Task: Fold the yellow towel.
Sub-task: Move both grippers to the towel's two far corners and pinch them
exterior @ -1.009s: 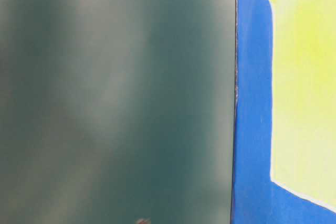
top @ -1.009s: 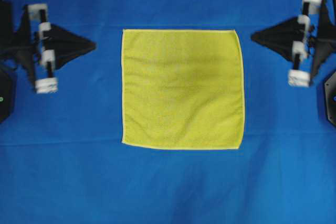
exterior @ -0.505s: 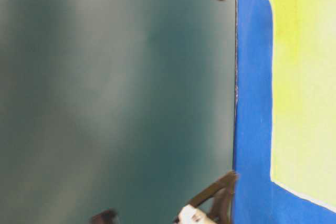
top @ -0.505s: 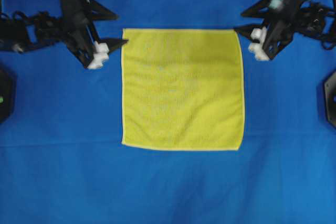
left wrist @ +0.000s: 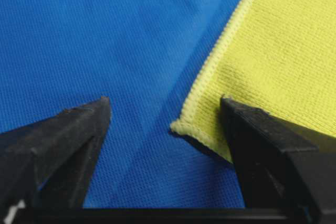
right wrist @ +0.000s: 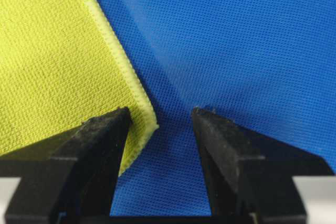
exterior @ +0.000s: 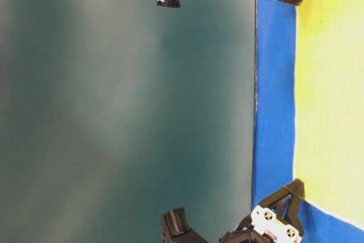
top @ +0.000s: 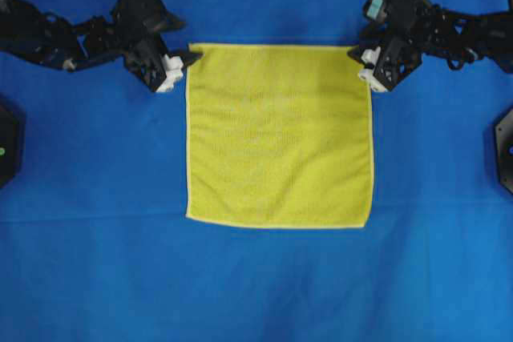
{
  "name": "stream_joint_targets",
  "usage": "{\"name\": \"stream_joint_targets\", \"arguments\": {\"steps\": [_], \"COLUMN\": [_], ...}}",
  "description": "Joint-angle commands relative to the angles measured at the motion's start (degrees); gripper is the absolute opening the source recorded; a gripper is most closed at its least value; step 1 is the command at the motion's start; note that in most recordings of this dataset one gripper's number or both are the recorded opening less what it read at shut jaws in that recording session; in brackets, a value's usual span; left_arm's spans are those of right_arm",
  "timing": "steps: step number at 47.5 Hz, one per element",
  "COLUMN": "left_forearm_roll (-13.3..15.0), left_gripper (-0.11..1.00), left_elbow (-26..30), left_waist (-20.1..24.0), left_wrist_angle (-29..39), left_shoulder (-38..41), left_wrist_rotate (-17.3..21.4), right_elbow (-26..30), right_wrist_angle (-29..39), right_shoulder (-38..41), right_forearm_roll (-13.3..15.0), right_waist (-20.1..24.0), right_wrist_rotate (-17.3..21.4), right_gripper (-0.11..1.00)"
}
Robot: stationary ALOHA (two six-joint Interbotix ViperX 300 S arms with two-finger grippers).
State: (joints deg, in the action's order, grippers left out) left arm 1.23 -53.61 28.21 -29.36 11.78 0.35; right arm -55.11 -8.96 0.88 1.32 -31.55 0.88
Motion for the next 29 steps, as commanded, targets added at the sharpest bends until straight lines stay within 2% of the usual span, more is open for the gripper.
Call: {"name": "stream_joint_targets", "arguments": {"steps": [1, 5, 9, 13, 17, 18, 20, 29], "left_forearm_roll": [0.0, 0.0, 0.0, 0.0, -0.09, -0.09, -0.09, -0.09], "left_gripper": [0.78, 0.74, 0.58, 0.35, 0.14, 0.09, 0.03, 0.02], "left_elbow": [0.62, 0.79, 0.88, 1.05, 1.05, 1.05, 1.05, 1.14], "left_waist": [0.35, 0.35, 0.0, -0.7, -1.41, -1.58, -1.76, -2.11], "left_wrist_angle": [0.0, 0.44, 1.76, 3.25, 4.39, 4.66, 5.1, 6.68], "left_shoulder": [-0.35, -0.26, -0.26, -0.35, -0.26, -0.26, -0.35, -1.23], "left_wrist_rotate": [-0.09, -0.18, 0.53, 0.62, 0.7, 0.7, 0.7, 0.7], "right_elbow": [0.79, 0.7, 0.53, 0.53, 0.79, 0.79, 0.79, 0.88], "right_wrist_angle": [-0.44, -0.26, -0.09, 0.53, 1.58, 1.76, 1.85, 1.76], "right_shoulder": [-0.44, -0.44, -0.44, -0.44, -0.44, -0.44, -0.35, -0.53], "right_forearm_roll": [0.09, 0.09, 0.18, 0.79, 1.49, 1.49, 1.49, 1.49], "right_waist": [-0.18, -0.18, -0.18, -0.18, -0.18, -0.18, -0.18, -0.18], "right_wrist_rotate": [-0.09, -0.18, -0.35, -0.53, -0.53, -0.53, -0.53, -0.44], "right_gripper": [0.56, 0.55, 0.49, 0.31, 0.07, 0.03, 0.01, 0.01]}}
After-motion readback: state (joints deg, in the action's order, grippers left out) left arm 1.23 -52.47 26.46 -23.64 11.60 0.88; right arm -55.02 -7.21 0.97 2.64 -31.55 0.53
